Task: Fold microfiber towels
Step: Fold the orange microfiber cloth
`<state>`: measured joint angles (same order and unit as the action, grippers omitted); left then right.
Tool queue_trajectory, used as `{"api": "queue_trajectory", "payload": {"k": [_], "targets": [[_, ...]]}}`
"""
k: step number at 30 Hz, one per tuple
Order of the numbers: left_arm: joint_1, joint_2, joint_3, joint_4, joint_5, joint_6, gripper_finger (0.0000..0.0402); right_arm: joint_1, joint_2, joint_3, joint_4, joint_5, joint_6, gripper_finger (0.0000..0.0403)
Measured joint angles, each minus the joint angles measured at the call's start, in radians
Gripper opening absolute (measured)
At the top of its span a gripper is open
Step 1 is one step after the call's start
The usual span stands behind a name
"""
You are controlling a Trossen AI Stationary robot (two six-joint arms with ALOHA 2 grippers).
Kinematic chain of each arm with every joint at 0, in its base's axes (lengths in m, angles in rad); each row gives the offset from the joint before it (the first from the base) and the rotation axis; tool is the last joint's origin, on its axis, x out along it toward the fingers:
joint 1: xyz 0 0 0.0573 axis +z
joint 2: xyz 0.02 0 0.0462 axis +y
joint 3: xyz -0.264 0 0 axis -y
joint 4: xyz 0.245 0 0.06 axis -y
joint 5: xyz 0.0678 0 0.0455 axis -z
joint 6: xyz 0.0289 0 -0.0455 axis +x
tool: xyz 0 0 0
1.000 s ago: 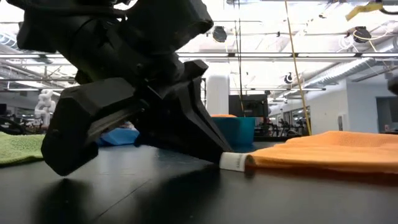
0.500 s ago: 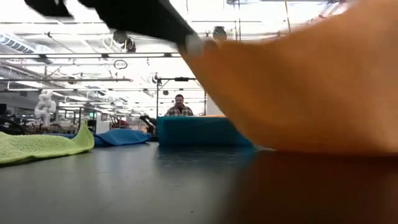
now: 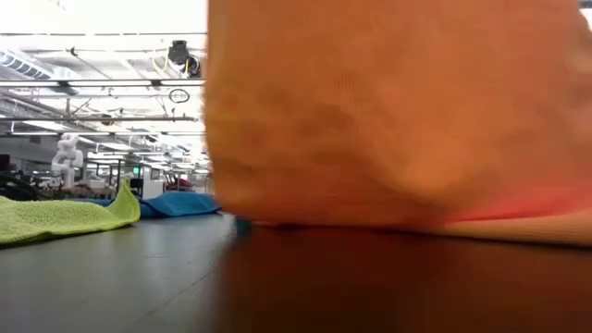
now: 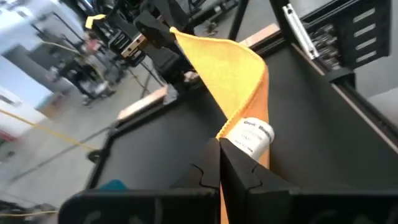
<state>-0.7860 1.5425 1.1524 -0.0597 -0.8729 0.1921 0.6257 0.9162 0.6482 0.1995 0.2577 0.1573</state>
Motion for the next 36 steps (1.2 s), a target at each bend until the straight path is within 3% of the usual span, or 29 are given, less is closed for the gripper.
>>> {"api": "queue_trajectory", "payload": {"k": [15, 25, 27, 33, 36], "targets": [[-0.099, -0.003, 0.257, -0.124, -0.18, 0.088, 0.0, 0.014, 0.008, 0.199, -0.005, -0.05, -0.106, 0.0], [-0.036, -0.014, 0.316, -0.364, -0.237, -0.086, 0.0, -0.022, 0.006, 0.203, -0.006, 0.058, -0.091, 0.0], [-0.023, -0.015, 0.316, -0.354, -0.236, -0.088, 0.0, -0.024, 0.003, 0.203, 0.033, 0.047, -0.091, 0.0], [-0.029, -0.07, 0.318, -0.268, -0.219, -0.017, 0.0, -0.024, -0.023, 0.203, 0.178, -0.122, -0.091, 0.0], [-0.032, -0.107, 0.318, -0.259, -0.222, -0.03, 0.0, -0.024, -0.044, 0.204, 0.179, -0.128, -0.091, 0.0]]}}
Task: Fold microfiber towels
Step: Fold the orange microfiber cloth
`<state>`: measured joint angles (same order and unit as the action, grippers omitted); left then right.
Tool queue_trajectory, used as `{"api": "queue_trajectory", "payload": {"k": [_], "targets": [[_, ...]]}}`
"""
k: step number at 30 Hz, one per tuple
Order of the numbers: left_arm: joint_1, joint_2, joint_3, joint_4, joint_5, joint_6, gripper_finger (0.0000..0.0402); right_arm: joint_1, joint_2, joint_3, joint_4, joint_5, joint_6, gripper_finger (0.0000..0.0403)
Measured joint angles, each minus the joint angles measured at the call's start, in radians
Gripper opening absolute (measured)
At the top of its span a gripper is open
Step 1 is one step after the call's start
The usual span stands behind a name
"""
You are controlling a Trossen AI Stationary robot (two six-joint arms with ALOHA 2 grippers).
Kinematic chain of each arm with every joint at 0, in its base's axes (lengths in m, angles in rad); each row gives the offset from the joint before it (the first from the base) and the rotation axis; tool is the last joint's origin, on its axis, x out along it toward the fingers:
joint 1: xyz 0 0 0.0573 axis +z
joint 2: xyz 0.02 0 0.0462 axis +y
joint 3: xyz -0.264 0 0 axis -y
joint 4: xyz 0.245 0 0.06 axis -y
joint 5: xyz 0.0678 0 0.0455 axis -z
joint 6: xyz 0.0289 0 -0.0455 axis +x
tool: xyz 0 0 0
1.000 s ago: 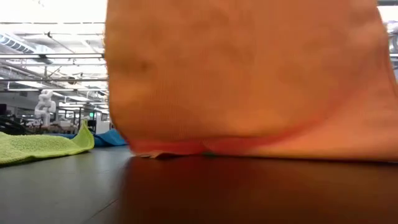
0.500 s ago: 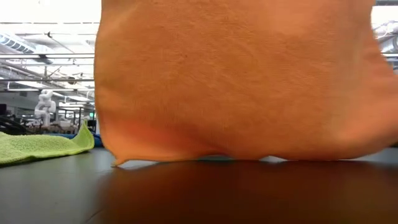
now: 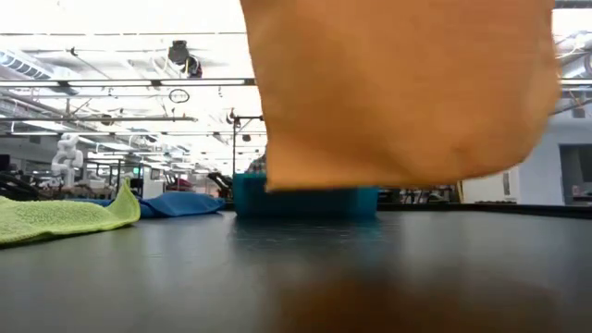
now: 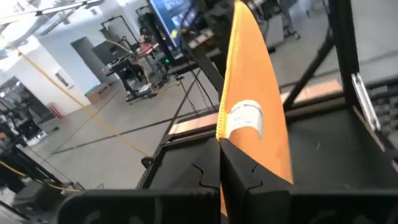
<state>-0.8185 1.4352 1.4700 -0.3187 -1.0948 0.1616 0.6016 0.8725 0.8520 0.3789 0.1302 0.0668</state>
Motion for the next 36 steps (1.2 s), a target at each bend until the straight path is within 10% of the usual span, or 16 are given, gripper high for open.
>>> {"api": "queue_trajectory", "payload": {"k": [19, 36], "targets": [[-0.03, -0.027, 0.0, -0.141, 0.128, -0.301, 0.0, 0.002, 0.03, 0.0, -0.181, 0.016, 0.192, 0.0], [-0.049, 0.019, -0.001, -0.054, 0.399, -0.312, 0.0, 0.003, 0.169, 0.0, -0.033, -0.265, 0.367, 0.0]]}}
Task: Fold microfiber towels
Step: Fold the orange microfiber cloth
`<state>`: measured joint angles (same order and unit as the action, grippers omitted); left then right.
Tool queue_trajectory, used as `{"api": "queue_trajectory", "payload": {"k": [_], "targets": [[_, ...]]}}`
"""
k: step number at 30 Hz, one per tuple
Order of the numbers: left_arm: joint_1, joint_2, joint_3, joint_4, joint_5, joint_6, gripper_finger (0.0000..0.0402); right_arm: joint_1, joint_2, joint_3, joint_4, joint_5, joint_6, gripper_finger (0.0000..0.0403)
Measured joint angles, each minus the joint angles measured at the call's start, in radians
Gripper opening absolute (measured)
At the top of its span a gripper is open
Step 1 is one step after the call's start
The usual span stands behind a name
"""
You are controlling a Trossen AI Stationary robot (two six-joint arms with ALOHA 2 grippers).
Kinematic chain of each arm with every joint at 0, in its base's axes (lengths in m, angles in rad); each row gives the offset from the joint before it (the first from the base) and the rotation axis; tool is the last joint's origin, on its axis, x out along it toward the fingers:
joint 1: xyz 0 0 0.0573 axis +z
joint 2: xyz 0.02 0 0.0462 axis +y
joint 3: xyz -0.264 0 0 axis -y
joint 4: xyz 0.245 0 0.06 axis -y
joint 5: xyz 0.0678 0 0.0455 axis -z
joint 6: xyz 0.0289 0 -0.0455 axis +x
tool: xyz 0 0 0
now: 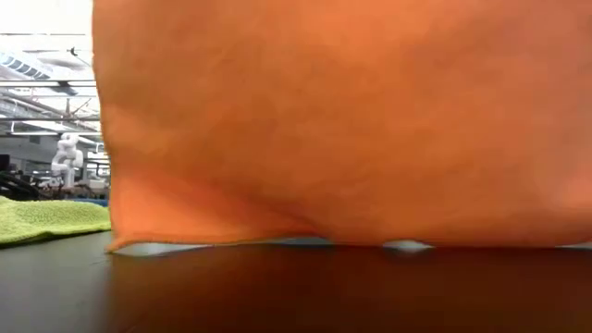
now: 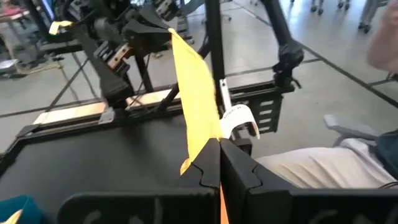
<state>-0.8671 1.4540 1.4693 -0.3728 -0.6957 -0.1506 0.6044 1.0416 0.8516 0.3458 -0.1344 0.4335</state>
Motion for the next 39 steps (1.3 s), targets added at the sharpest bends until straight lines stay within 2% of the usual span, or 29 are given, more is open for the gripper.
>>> {"api": "queue_trajectory", "payload": {"k": [5, 9, 12, 18, 21, 30, 39], "targets": [[-0.005, 0.0, 0.0, 0.064, -0.001, 0.063, 0.0001, 0.012, 0.003, 0.0, 0.109, -0.063, -0.048, 0.0], [0.006, 0.0, 0.0, 0.039, -0.034, 0.062, 0.0001, 0.008, -0.003, 0.0, 0.098, -0.069, -0.124, 0.0], [0.033, -0.001, 0.0, -0.052, -0.084, 0.007, 0.0001, -0.01, -0.004, 0.0, 0.025, -0.01, -0.136, 0.0], [0.148, -0.001, -0.003, -0.35, -0.11, -0.208, 0.0001, -0.07, -0.003, 0.0, -0.227, 0.272, -0.133, 0.0], [0.222, -0.001, -0.019, -0.44, -0.148, -0.273, 0.0001, -0.119, -0.003, 0.0, -0.303, 0.347, -0.156, 0.0], [0.419, -0.001, -0.091, -0.46, -0.157, -0.252, 0.0001, -0.312, -0.004, 0.0, -0.36, 0.37, -0.264, 0.0], [0.553, -0.001, -0.217, -0.459, -0.151, -0.264, 0.0001, -0.476, -0.004, 0.0, -0.543, 0.377, -0.352, 0.0]]}}
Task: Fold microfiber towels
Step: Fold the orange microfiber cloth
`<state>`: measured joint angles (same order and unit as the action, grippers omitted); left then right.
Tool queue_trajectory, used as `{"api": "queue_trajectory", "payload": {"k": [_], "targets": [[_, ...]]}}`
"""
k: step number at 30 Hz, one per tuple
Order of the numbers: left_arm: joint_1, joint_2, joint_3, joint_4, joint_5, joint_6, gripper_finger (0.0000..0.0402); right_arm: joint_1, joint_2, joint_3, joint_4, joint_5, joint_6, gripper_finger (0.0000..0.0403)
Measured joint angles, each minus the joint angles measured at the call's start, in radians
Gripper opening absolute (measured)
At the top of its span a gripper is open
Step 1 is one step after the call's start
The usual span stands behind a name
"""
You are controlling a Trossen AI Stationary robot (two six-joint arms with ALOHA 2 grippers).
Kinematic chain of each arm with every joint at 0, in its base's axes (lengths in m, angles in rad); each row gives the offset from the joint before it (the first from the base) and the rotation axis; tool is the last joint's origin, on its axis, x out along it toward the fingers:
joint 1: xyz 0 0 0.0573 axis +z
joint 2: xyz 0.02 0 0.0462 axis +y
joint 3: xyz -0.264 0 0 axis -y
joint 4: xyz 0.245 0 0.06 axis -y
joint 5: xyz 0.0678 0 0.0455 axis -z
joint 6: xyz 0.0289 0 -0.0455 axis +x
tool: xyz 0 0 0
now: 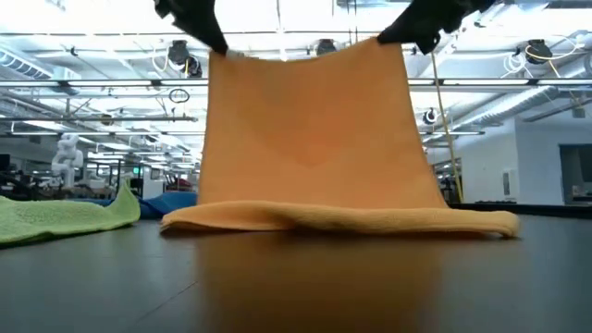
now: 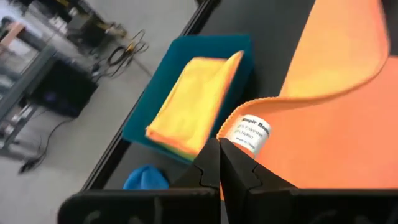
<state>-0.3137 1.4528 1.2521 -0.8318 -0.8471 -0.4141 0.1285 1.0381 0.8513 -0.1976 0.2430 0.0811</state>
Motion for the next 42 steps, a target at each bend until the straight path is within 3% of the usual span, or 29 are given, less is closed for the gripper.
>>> {"api": "queue_trajectory", "payload": {"k": [7, 14, 20, 24, 36, 42], "targets": [[0.039, 0.0, -0.081, 0.067, 0.02, 0.018, 0.0001, -0.053, 0.0, 0.0, -0.004, 0.004, -0.073, 0.0], [0.019, 0.0, -0.086, 0.105, 0.044, 0.053, 0.0, -0.074, 0.0, 0.0, -0.006, 0.044, -0.1, 0.0], [-0.067, 0.01, -0.086, 0.105, 0.081, 0.046, 0.0, 0.023, -0.001, -0.055, 0.006, -0.091, -0.045, 0.0], [-0.133, 0.055, -0.09, 0.119, 0.085, 0.035, 0.0, 0.11, 0.0, -0.152, 0.027, -0.089, 0.031, 0.0], [-0.19, 0.348, -0.106, 0.202, 0.194, 0.091, 0.0, 0.275, 0.004, -0.537, 0.562, -0.135, 0.155, 0.0], [-0.186, 0.396, -0.105, 0.191, 0.211, 0.088, 0.0, 0.279, 0.004, -0.635, 0.664, -0.143, 0.234, 0.0]]}}
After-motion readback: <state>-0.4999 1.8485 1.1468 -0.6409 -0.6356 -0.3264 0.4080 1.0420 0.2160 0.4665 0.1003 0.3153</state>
